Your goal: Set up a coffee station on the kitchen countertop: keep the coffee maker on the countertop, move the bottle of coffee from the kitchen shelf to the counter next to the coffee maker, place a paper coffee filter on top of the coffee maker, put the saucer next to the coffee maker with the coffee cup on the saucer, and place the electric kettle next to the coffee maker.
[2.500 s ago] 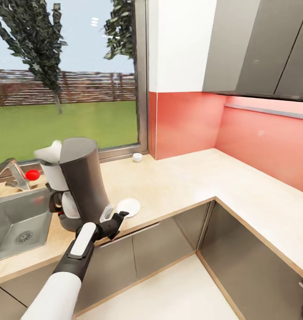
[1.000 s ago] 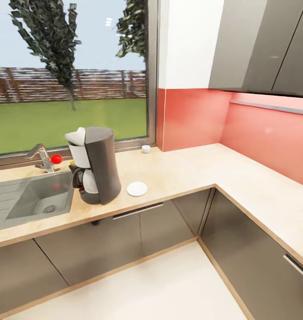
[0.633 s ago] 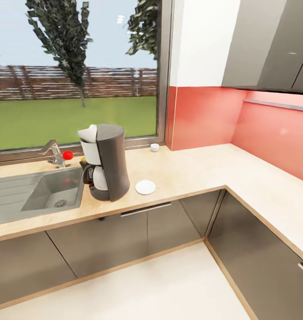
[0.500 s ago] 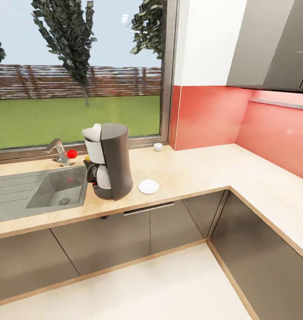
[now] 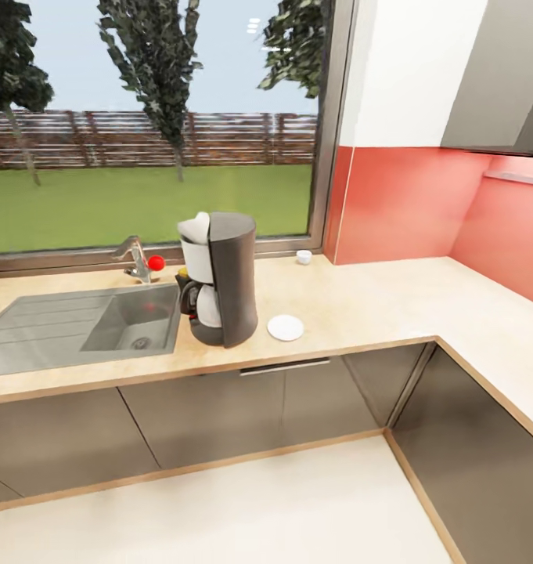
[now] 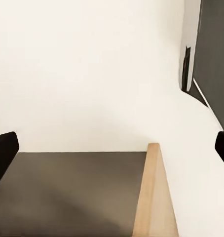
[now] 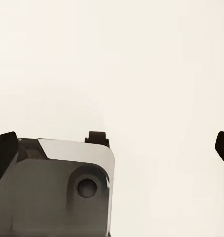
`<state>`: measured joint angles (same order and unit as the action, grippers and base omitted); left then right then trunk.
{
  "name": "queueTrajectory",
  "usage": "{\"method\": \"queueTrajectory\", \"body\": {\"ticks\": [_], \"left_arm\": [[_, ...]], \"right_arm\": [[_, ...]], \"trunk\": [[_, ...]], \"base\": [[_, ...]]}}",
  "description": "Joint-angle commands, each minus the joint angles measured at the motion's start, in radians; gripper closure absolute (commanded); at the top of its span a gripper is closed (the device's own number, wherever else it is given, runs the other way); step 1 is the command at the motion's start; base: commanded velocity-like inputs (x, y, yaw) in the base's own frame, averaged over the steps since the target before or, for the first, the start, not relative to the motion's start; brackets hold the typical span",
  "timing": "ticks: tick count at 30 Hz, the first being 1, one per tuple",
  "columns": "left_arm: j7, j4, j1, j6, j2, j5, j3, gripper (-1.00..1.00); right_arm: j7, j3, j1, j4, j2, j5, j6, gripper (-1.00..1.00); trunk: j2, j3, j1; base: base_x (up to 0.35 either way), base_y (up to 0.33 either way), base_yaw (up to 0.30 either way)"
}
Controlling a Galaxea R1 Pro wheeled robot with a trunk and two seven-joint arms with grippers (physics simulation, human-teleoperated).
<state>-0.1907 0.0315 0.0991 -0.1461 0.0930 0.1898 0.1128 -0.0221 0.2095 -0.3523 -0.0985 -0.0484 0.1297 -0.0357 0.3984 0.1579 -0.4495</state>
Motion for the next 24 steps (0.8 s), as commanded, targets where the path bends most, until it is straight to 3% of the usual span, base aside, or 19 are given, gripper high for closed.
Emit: {"method": "queueTrajectory", "body": {"ticks": [1,9,19,24], "left_arm": [[-0.024,0.002,0.001,-0.007,-0.003,0.01,0.009,-1.0],[-0.083,0.002,-0.001,-0.03,-0.053,0.011,0.01,-1.0],[-0.108,0.005,0.0,-0.061,-0.059,0.005,0.016,-1.0],[-0.118,0.005,0.0,-0.059,-0.06,0.005,0.018,-1.0]], "right_arm": [[-0.002,0.009,-0.001,0.003,-0.001,0.011,-0.003,-1.0],[-0.001,0.011,-0.001,0.015,0.005,0.009,-0.004,-1.0],[0.002,0.013,-0.001,0.014,0.007,0.008,-0.003,-1.0],[0.005,0.012,-0.001,0.014,0.006,0.007,-0.002,-1.0]], "trunk": [[0.002,0.003,-0.001],[0.002,0.008,-0.001],[0.002,0.012,-0.001],[0.002,0.013,-0.001]], "base": [[0.074,0.0,0.254],[0.135,-0.061,0.255],[0.229,-0.196,0.263],[0.091,-0.285,0.089]]}}
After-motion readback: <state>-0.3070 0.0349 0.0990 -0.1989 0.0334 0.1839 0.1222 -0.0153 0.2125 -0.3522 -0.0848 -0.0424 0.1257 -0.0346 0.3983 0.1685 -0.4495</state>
